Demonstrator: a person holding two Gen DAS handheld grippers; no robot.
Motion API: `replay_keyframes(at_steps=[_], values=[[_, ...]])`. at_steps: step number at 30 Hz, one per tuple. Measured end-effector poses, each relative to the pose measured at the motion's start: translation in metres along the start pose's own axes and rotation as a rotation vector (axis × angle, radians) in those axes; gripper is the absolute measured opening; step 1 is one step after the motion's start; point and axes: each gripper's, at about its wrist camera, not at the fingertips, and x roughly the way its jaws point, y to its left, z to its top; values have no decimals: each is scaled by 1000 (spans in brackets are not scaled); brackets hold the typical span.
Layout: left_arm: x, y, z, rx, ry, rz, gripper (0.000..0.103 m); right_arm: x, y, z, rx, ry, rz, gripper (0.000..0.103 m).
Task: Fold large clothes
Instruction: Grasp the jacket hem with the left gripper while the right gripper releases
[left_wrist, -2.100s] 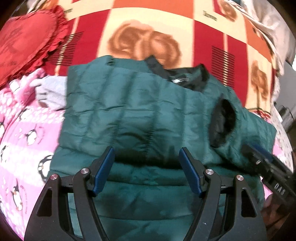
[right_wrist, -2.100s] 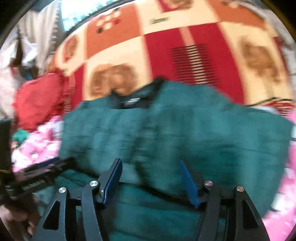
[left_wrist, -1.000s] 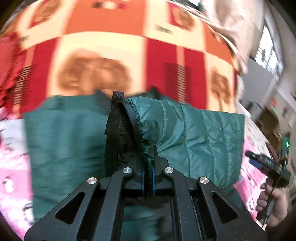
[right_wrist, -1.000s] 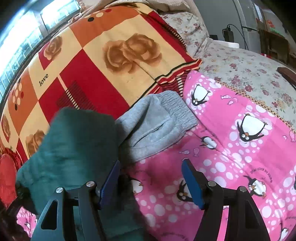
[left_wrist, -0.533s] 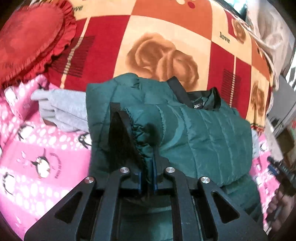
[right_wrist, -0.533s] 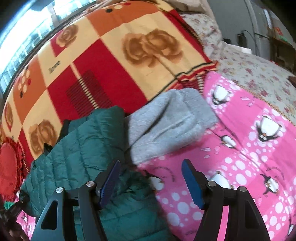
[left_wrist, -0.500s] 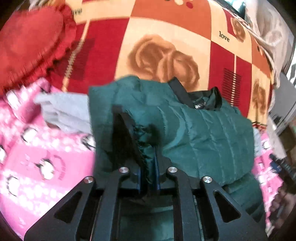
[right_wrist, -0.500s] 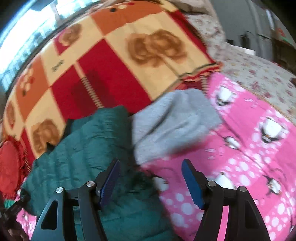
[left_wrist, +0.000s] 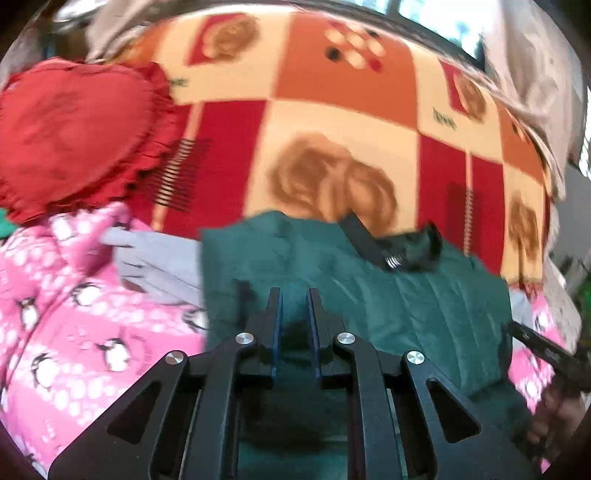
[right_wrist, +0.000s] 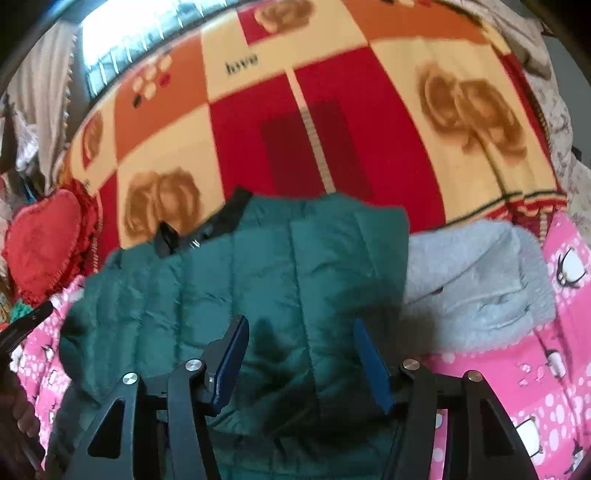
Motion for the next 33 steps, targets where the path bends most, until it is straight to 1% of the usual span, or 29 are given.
replay_keyframes(at_steps=[2,4,5,6,7,9,10,12,13,14,16,17,20,21,23,27,28,30,31,33], values=[[22,-3,-8,5,71,10,12,13,-6,-4,11,34,10,57],[49,1,-18,-8,175,48,12,23,-10,-7,15,69,12,57],[63,6,-22,-25,231,59,12,23,-11,-7,14,73,22,57],[70,12,-25,-53,251,47,12,22,-11,-7,11,72,23,57],[72,15,-24,-70,252,42,12,16,-10,-2,14,50,21,57],[69,13,-20,-59,248,56,11,2,-9,7,15,-45,21,57],[68,11,-19,-47,239,66,11,-5,-7,14,8,-107,13,57],[68,7,-19,-11,222,90,12,-3,-3,23,0,-146,2,57],[69,5,-20,0,224,96,12,4,0,27,-12,-147,16,57],[70,4,-20,4,224,101,12,15,3,28,-30,-128,20,57],[74,4,-20,19,223,113,12,37,2,25,-45,-78,-26,57],[76,3,-20,28,222,120,12,45,-3,22,-33,-57,-28,58],[87,3,-22,48,226,135,12,56,-21,15,35,-28,23,60],[92,3,-22,50,232,136,12,56,-23,15,38,-25,27,60],[98,2,-22,60,231,145,12,54,-21,13,15,-15,7,60],[96,4,-22,57,231,136,12,50,-23,9,15,1,-34,60],[95,5,-22,52,231,131,12,48,-21,11,20,-1,-39,60],[92,9,-20,29,237,119,12,31,-16,14,42,-32,-62,60],[89,10,-18,21,239,125,12,21,-11,18,51,-54,-48,60],[78,9,-13,13,218,152,12,-3,4,19,61,-97,12,60]])
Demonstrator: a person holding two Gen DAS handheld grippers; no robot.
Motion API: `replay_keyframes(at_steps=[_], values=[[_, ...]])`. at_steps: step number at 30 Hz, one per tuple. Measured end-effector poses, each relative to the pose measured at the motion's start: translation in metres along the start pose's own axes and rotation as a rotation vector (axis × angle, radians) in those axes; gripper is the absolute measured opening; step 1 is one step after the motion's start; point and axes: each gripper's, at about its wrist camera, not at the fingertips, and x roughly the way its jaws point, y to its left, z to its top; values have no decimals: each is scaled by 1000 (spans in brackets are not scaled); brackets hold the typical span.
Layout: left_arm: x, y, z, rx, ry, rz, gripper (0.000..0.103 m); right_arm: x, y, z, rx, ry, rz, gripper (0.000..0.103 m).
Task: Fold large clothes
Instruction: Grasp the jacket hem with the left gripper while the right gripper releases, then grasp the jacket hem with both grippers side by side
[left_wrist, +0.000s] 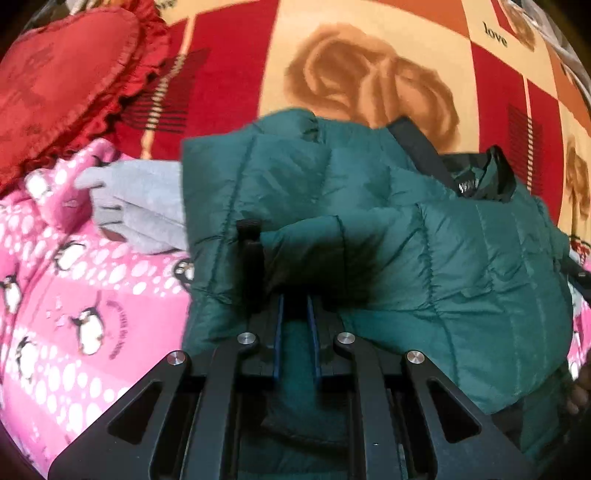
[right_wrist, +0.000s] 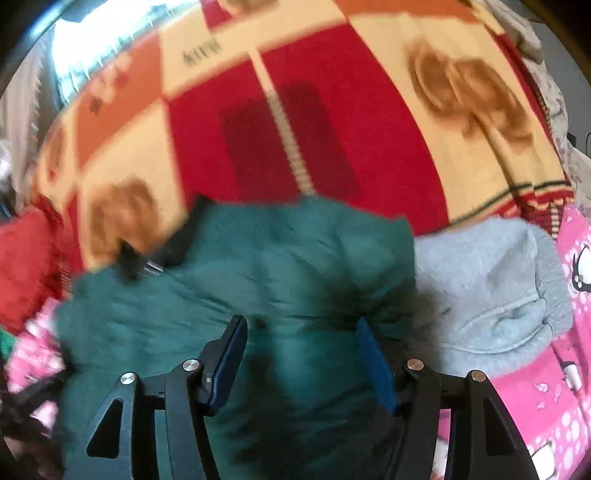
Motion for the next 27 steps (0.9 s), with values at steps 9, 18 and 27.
replay_keyframes(at_steps=[9,18,27], values=[[13,-6,-5,53,23,18,12,43,26,-40,-150,192,-46,97],[23,7,-3,-21,26,-52,12,49,33,-47,-172,195,-56,103],[-16,0,0,-29,-85,2,12,18,37,-24,-152,70,-48,103]])
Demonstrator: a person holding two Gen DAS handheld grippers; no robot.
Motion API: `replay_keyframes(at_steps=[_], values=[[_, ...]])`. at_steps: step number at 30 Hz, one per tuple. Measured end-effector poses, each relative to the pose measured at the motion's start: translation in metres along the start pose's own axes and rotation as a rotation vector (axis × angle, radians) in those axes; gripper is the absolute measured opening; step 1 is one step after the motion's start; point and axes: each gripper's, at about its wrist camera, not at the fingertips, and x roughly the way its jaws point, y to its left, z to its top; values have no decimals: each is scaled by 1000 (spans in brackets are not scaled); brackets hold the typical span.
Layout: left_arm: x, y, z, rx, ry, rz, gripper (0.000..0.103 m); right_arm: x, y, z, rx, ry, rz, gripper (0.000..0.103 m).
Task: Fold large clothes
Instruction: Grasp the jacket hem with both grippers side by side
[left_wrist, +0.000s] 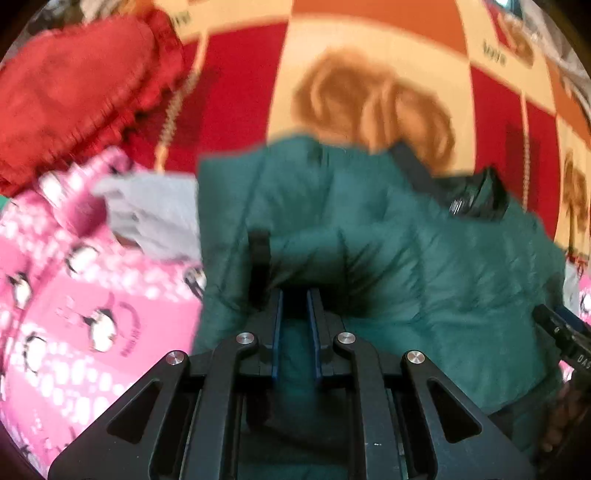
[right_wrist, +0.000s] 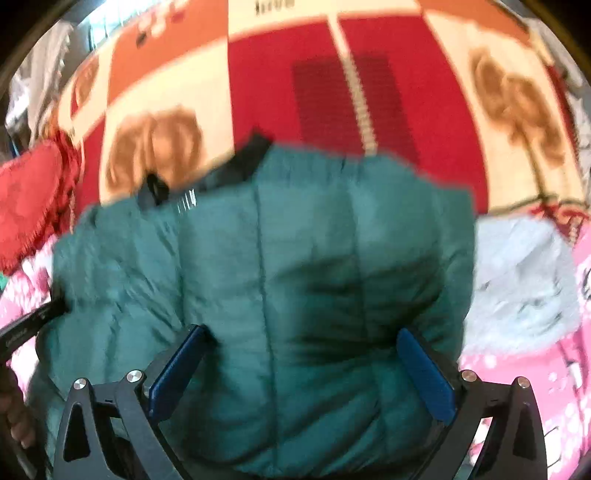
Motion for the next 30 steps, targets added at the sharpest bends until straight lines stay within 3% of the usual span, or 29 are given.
replay_keyframes(at_steps=[4,7,11,14,19,30], values=[[-24,-8,2,6,-77,-36,12,-17,4,7,37,-47,83,103],[-22,-18,-2,15,-18,-124,12,-11,15,2,-16,-19,67,103],[-10,-31,-11,20,82,-172,12,-1,27,-5,-51,15,71,103],[-6,-40,-16,49,102,-166,12,2,34,-7,-77,30,106,103],[7,-42,-20,90,102,-119,12,27,37,-18,-106,101,75,103],[21,-40,-21,93,94,-124,12,34,35,-18,-95,112,87,103]])
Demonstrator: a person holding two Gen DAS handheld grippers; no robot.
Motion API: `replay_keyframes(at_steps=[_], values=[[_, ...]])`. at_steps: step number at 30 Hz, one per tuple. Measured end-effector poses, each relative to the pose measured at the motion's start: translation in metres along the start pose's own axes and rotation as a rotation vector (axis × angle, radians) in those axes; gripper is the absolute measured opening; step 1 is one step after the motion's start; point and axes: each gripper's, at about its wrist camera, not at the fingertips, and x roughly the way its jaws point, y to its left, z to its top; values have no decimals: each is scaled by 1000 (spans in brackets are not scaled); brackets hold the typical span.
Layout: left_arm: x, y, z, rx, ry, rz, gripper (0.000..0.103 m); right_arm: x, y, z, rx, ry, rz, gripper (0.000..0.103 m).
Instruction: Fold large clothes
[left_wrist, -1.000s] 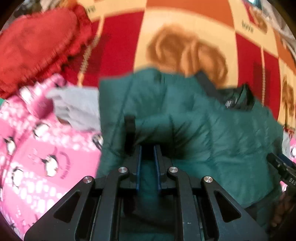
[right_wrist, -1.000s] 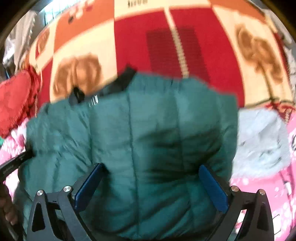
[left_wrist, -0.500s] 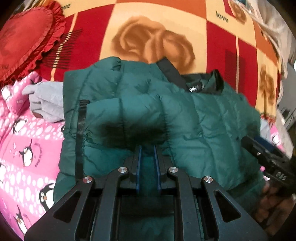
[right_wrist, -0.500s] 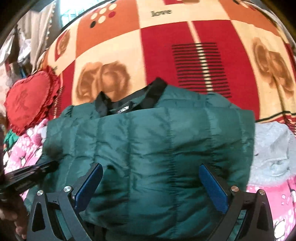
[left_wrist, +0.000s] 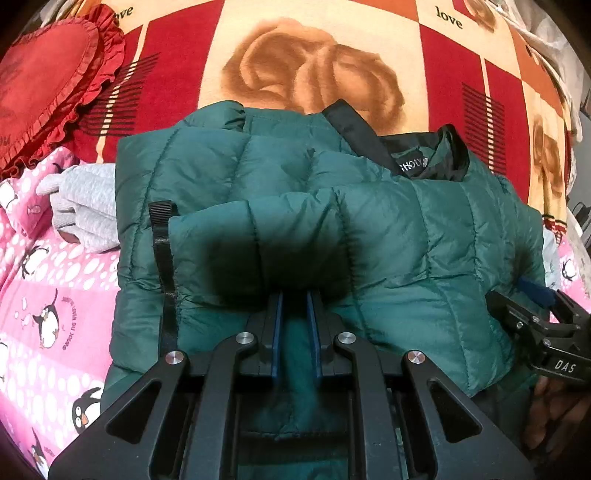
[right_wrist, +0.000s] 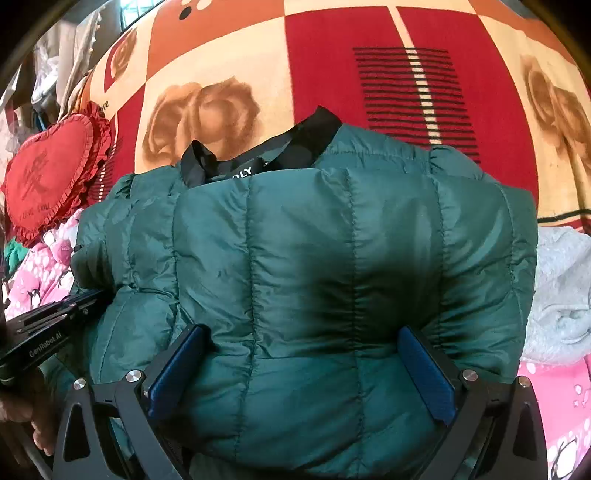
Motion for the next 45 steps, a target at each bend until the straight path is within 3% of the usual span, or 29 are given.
replay_keyframes(at_steps=[18,22,29,32,38,45], values=[[-2,1,2,-19,2,-18,12,-1,1,0,-4,3,-8,103],[-14,1,5,-17,-28,-14,12,-4,-1,1,2,-9,-4,103],[-32,-4,10,-25,-63,-65,12,-46,-2,5,1,-101,-31,103],[-36,-3,11,-40,-57,-78,12,-50,-8,3,6,-95,-52,103],[-51,11,15,-67,-33,-47,12,-65,-24,-4,50,-75,-93,103],[-93,42,-3,-91,-38,2,12,-132,-32,-35,114,-110,-154,103]])
